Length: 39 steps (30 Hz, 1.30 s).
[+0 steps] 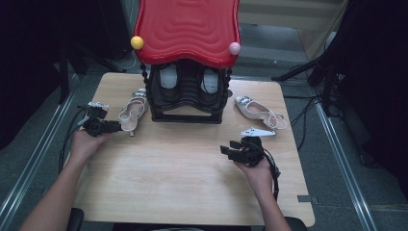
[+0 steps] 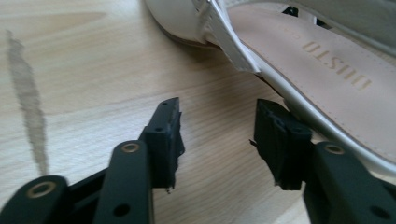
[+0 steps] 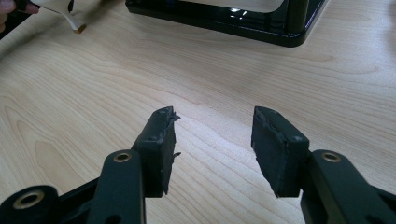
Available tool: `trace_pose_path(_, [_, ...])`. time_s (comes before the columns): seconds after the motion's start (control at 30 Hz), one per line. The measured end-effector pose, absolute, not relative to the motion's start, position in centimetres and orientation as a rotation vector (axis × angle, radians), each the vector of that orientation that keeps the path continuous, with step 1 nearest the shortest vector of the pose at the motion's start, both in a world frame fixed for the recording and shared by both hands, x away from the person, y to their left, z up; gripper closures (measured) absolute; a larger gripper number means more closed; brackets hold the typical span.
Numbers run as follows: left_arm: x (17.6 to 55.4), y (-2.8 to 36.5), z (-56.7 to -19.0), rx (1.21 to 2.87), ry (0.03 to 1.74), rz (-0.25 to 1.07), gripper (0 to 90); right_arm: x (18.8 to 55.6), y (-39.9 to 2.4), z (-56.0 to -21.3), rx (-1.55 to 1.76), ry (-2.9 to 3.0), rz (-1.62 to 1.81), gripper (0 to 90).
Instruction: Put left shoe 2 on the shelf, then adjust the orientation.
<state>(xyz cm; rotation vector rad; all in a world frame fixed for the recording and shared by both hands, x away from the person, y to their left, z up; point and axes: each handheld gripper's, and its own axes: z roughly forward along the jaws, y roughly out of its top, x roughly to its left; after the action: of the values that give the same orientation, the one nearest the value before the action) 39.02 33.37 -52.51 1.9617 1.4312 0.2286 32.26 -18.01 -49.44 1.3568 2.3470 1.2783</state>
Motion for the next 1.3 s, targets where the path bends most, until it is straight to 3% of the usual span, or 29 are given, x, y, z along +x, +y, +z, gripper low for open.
trace_pose_path(0.27, [39.0,34.4,-51.9,1.931,1.46,0.23,40.7,32.3,-18.1,-49.5,1.359,2.343,1.278,50.5])
trace_pose_path(0.7, [38.8,35.5,-49.9,1.845,1.489,0.21,42.0,32.3,-18.1,-49.5,1.358,2.341,1.279,50.2])
trace_pose_path(1.3, [40.9,35.1,-46.3,1.846,1.488,0.234,43.3,32.0,-17.7,-49.5,1.288,2.326,1.271,48.0])
